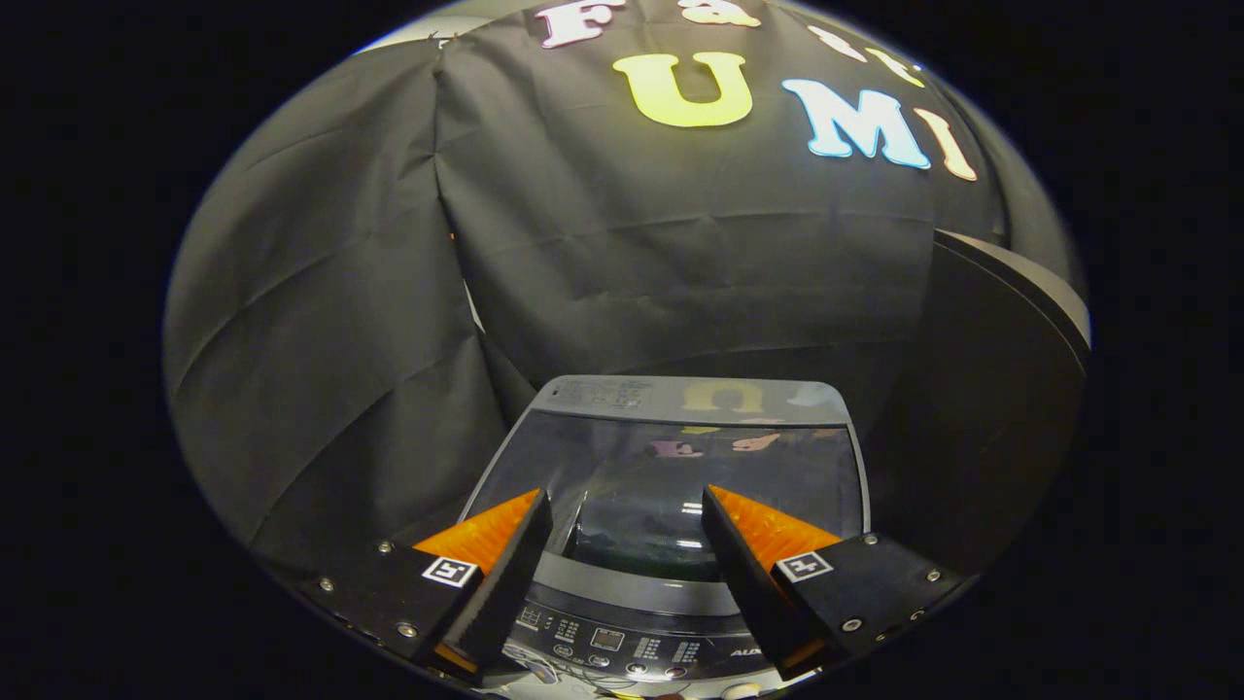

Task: Put the clothes into the washing machine and then close the washing machine lid.

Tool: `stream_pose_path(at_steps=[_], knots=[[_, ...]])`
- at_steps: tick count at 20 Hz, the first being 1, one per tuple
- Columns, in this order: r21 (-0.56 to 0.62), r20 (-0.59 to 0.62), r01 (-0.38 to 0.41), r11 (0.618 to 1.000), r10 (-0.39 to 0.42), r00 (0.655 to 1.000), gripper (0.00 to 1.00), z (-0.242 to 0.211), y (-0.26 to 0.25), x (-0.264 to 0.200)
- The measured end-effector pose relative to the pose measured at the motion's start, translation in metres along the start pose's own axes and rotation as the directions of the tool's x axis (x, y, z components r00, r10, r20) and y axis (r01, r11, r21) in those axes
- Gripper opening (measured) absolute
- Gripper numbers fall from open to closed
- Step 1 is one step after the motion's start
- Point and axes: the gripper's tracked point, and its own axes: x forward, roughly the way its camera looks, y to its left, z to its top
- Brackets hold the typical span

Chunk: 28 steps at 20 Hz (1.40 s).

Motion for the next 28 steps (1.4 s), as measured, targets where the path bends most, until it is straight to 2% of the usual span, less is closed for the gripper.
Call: stream_pose_path(at_steps=[5,13,23,25,28], knots=[[-0.035,0.109,-0.014,0.999,0.018,0.994,0.96,0.022,-0.001,-0.045],[0.003,0.280,0.075,0.997,-0.073,0.957,0.95,0.066,-0.043,-0.132],[-0.020,0.427,0.143,0.990,-0.121,0.896,0.95,0.078,-0.113,-0.263],[-0.047,0.455,0.180,0.983,-0.139,0.879,0.95,0.075,-0.132,-0.291],[-0.046,0.481,0.196,0.979,-0.150,0.863,0.95,0.064,-0.156,-0.330]])
